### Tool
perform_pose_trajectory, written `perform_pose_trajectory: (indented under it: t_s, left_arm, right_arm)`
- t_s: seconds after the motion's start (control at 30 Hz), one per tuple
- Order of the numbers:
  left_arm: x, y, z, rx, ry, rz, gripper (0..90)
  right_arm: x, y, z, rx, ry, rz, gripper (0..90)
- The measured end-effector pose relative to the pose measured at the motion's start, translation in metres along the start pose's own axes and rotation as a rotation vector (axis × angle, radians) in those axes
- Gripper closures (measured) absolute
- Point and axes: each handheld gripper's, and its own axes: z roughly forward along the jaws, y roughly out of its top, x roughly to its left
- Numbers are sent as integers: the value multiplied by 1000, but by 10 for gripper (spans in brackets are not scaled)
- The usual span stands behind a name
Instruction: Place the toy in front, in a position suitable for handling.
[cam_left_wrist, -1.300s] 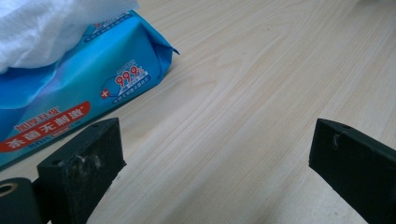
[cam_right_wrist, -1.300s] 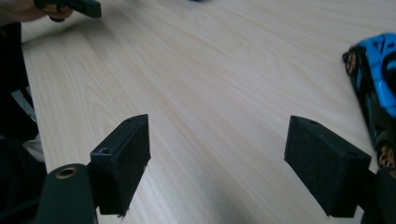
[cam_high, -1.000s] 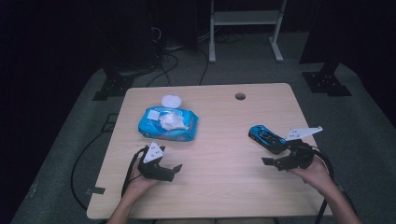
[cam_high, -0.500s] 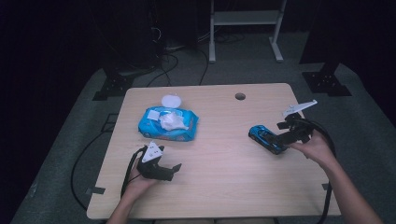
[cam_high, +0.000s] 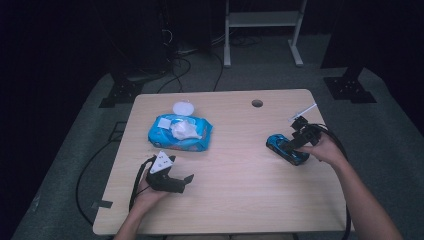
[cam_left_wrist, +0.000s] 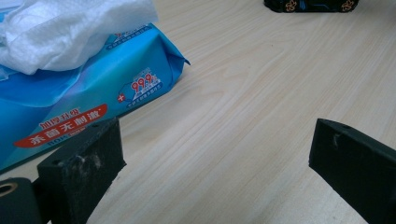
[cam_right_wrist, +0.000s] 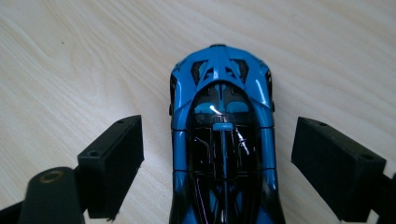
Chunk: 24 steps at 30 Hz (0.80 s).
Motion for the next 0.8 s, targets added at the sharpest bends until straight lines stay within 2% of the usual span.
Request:
perform_pose_trajectory:
  t_s: [0.07, 0.23, 0.27, 0.47, 0.57, 0.6, 0.67, 0.7, 0.8]
  left_arm:
    - [0, 0, 0, -4, 1, -3, 24]
    - [-1, 1, -1, -5, 6, 5, 24]
    - [-1, 1, -2, -4, 9, 10, 24]
    - [0, 0, -2, -5, 7, 6, 24]
    - [0, 0, -1, -4, 8, 7, 24]
    - [0, 0, -2, -4, 8, 8, 24]
    - [0, 0, -2, -4, 11, 11, 24]
    - [0, 0, -2, -2, 12, 13, 24]
    - [0, 0, -2, 1, 15, 15, 24]
  right_arm:
    - [0, 1, 9, 34, -11, -8, 154]
    - [-2, 1, 18, 69, -12, -6, 153]
    - [-2, 0, 23, 88, -30, -16, 153]
    - [-4, -2, 31, 114, -30, -7, 153]
    - [-3, -4, 39, 148, -44, -9, 151]
    - [-1, -5, 41, 139, -63, -19, 166]
    - [-1, -5, 41, 136, -64, -19, 186]
    - [1, -5, 39, 128, -56, -31, 251]
    - [3, -3, 39, 144, -62, -24, 251]
